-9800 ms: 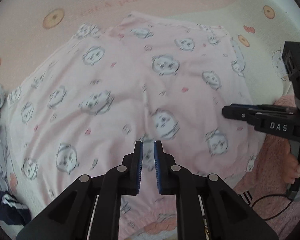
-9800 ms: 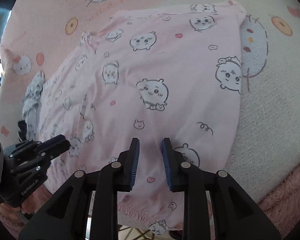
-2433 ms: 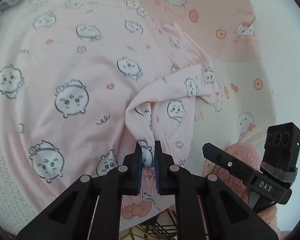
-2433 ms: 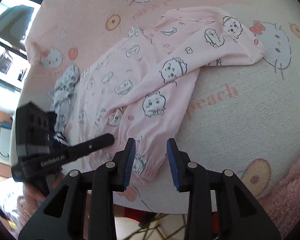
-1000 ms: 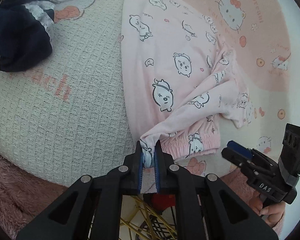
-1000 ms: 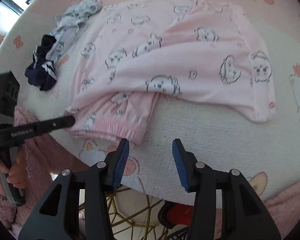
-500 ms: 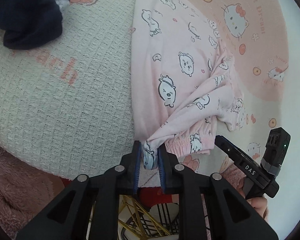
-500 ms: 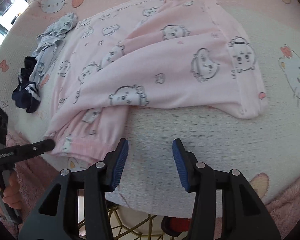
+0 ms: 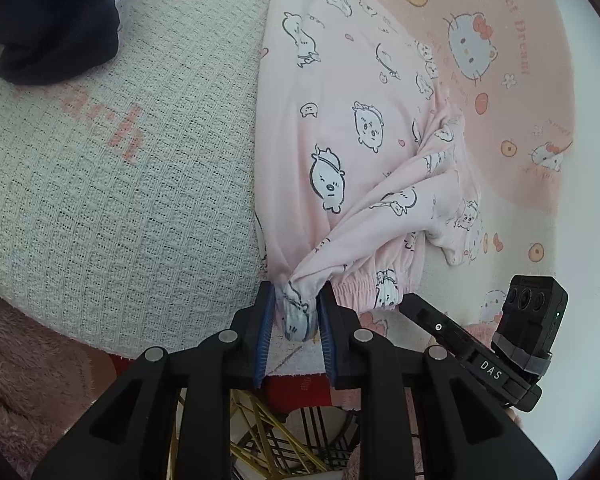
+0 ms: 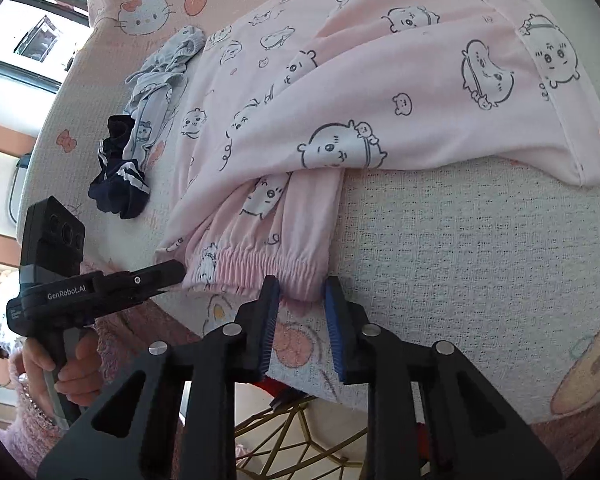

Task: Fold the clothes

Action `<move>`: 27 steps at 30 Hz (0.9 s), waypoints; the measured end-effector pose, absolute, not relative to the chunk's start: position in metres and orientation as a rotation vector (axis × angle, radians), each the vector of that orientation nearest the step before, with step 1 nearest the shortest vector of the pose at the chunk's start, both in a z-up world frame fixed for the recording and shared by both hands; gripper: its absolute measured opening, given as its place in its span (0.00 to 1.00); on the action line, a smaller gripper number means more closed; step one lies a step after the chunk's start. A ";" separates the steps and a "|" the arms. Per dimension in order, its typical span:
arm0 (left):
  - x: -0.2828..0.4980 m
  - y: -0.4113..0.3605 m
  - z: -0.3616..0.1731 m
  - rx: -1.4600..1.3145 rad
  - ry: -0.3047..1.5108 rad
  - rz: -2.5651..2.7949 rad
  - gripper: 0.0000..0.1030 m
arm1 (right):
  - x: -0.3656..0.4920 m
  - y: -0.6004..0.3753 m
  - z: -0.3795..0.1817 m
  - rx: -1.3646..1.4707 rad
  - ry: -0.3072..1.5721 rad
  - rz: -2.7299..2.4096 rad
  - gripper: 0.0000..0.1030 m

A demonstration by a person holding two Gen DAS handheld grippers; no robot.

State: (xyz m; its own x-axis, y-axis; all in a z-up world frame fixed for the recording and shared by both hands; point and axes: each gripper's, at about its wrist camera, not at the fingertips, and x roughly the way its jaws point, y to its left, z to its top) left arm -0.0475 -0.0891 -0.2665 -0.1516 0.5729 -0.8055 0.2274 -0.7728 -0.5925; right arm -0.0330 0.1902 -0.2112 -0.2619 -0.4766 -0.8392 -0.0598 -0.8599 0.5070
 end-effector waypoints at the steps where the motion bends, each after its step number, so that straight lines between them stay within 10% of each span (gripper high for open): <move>1: -0.047 -0.089 -0.267 -1.862 -0.910 2.014 0.21 | -0.033 0.188 -0.211 1.713 -0.634 -2.216 0.23; 27: -0.033 -0.095 -0.224 -1.758 -0.701 2.122 0.22 | -0.003 0.215 -0.194 1.746 -0.683 -2.296 0.19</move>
